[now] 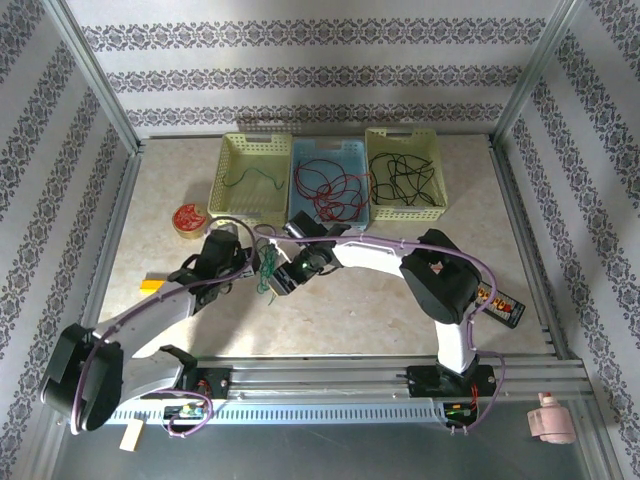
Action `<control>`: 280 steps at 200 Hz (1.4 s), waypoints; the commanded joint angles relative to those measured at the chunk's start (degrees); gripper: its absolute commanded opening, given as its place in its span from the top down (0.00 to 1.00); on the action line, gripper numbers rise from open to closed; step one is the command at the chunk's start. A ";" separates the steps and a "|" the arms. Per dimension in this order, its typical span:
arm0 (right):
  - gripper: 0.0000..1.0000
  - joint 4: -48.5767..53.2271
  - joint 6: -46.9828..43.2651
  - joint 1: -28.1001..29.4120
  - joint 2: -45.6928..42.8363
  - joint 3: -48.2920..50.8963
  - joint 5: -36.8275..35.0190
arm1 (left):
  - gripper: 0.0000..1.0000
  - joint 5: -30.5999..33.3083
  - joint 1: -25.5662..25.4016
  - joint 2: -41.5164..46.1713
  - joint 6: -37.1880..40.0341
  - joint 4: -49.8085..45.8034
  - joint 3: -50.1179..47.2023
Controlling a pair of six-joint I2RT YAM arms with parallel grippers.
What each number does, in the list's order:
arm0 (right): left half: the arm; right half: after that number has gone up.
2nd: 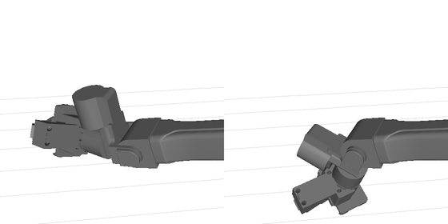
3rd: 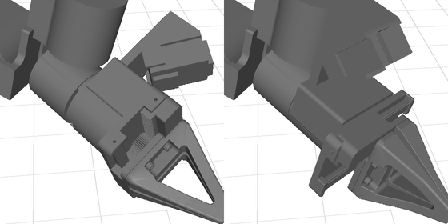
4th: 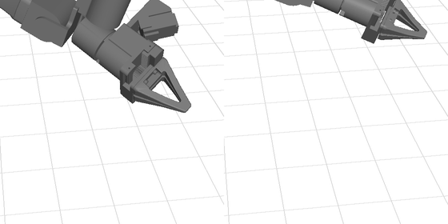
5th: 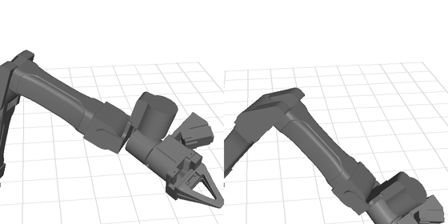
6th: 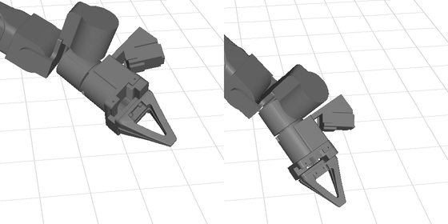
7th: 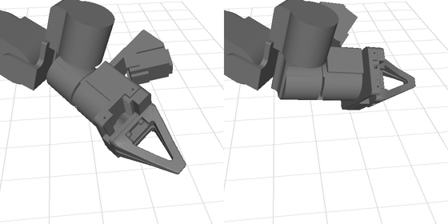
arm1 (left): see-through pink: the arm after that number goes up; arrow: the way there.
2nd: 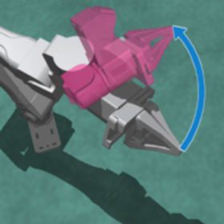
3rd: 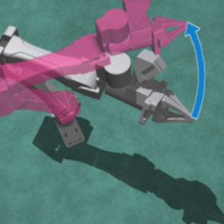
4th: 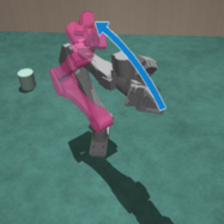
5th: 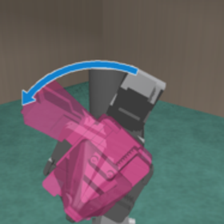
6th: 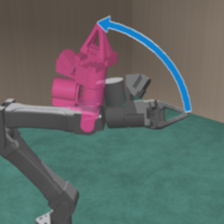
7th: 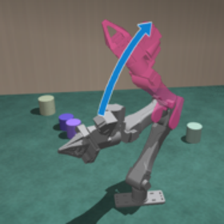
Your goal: Untangle the cables
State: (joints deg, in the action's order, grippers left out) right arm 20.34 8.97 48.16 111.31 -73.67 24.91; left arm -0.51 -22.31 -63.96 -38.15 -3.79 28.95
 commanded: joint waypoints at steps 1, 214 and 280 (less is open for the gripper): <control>0.37 -1.29 1.49 -1.14 -3.09 0.67 -0.82 | 0.58 3.22 1.98 4.06 -3.91 -1.26 -1.78; 0.50 17.91 -5.34 6.18 16.93 -27.55 -13.45 | 0.53 14.49 3.32 3.88 -10.19 -16.25 0.55; 0.49 22.00 -8.32 8.99 18.22 -30.42 -20.79 | 0.53 14.73 3.40 4.09 -9.83 -16.33 0.21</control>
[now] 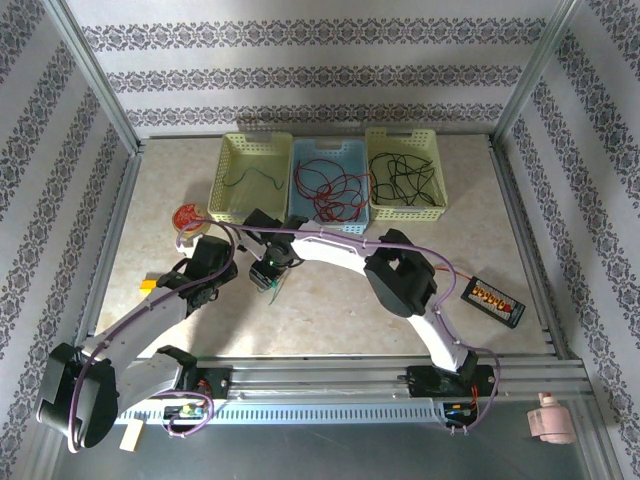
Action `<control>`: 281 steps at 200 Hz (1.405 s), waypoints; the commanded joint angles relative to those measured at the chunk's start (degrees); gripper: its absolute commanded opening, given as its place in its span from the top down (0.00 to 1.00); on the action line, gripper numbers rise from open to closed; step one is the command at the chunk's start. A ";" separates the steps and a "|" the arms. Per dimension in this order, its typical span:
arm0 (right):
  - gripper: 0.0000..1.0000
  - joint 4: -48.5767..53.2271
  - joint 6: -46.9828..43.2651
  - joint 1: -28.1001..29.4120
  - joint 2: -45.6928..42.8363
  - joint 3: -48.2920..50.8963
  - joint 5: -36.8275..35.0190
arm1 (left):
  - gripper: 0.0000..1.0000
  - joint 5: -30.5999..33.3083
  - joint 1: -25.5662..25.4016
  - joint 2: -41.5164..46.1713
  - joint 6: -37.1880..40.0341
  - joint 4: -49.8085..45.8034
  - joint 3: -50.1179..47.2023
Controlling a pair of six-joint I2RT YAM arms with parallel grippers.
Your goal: Untangle the cables
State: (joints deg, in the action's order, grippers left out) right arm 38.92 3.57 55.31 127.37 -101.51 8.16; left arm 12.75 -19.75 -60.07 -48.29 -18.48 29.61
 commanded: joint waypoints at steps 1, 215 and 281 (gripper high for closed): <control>0.49 3.43 -2.94 1.92 2.21 -2.65 -4.13 | 0.53 1.47 0.85 0.16 0.31 -1.65 -0.48; 1.00 -12.10 0.72 -7.85 -15.15 23.20 22.90 | 0.40 -23.32 0.05 -15.62 10.83 19.90 4.93; 1.00 -13.58 1.85 -7.60 -14.96 23.86 24.18 | 0.40 -23.47 -2.56 -27.48 14.02 17.78 11.33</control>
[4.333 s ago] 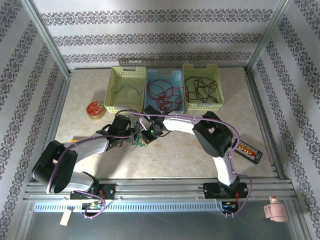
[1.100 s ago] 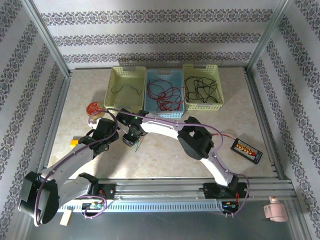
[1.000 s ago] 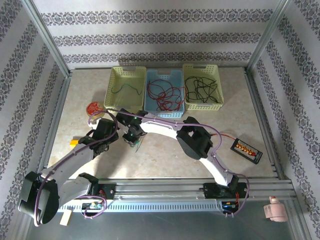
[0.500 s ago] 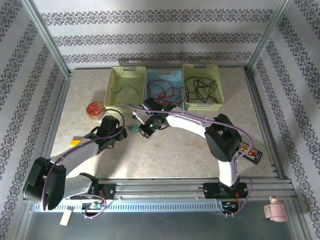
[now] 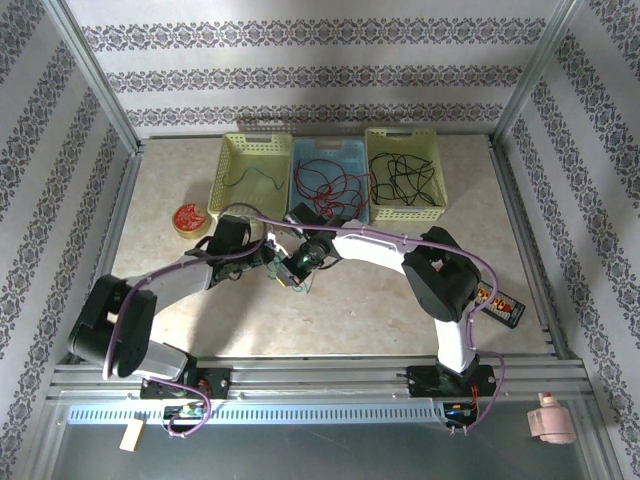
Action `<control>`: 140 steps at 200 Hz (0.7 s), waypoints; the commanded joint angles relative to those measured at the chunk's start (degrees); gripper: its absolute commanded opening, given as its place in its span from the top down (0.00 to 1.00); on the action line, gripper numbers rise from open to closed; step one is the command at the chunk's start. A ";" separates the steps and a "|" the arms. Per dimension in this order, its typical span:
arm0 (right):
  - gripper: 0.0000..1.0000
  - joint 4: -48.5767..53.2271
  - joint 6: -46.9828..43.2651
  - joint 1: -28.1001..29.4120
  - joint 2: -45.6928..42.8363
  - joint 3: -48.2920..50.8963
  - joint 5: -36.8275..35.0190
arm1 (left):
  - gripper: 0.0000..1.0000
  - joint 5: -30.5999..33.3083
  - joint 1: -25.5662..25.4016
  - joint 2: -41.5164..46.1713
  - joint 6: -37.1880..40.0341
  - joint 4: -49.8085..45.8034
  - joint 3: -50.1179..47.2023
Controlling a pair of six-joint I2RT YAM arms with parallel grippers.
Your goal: Untangle the cables
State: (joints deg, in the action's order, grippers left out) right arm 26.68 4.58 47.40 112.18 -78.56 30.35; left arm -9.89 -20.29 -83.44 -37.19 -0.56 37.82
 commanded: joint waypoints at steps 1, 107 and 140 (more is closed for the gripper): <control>1.00 -1.35 0.90 0.32 0.19 0.94 2.04 | 0.40 -0.70 -2.11 -4.37 3.00 -0.36 3.30; 1.00 -13.59 12.42 -9.32 -13.87 14.27 -8.88 | 1.00 7.91 -4.71 -19.63 7.39 -16.25 9.85; 1.00 -19.37 19.53 -15.14 -22.26 21.82 -11.55 | 1.00 8.46 -4.74 -19.90 7.65 -16.30 8.32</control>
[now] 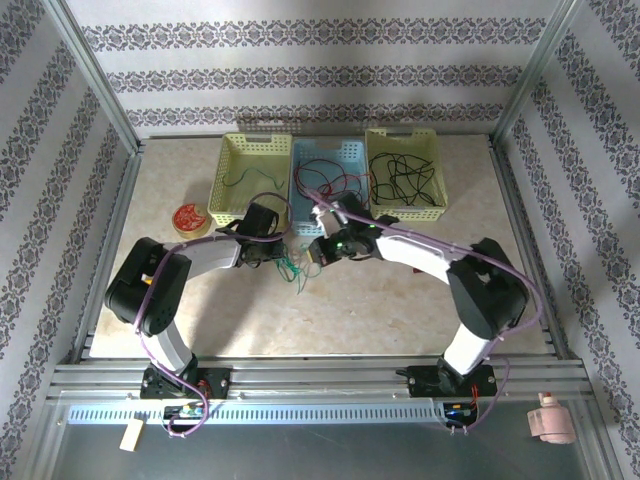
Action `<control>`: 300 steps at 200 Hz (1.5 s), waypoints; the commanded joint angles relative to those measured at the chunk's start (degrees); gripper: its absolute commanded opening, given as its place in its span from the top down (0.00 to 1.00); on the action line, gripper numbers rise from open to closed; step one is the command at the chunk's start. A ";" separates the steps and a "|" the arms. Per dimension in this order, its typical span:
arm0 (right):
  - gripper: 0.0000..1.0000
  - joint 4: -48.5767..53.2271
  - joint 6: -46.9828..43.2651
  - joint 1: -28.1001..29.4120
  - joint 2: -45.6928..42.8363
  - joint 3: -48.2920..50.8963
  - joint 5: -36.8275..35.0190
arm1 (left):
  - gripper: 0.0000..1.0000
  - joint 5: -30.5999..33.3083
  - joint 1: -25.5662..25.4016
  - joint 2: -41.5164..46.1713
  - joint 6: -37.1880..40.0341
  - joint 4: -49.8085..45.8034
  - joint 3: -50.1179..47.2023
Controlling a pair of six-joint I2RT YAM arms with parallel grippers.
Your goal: Untangle the cables
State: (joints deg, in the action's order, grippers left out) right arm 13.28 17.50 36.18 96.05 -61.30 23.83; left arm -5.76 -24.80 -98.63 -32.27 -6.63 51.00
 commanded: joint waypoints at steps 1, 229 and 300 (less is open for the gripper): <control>1.00 -6.07 6.78 -4.10 -6.35 4.76 -5.21 | 1.00 4.38 -0.25 -4.72 2.74 -10.23 -4.86; 1.00 1.48 10.92 -22.45 -46.32 11.95 -33.99 | 1.00 -1.28 -0.17 -0.18 4.71 -6.41 -9.16; 1.00 -3.34 4.51 -6.33 -35.02 -6.36 -29.36 | 0.41 -7.79 -0.17 17.27 0.80 5.44 -11.53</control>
State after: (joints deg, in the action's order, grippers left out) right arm 13.80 27.05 24.36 56.88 -60.42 -5.39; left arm -12.05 -25.43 -87.24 -29.19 -2.52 40.12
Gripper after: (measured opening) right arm 0.048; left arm 0.540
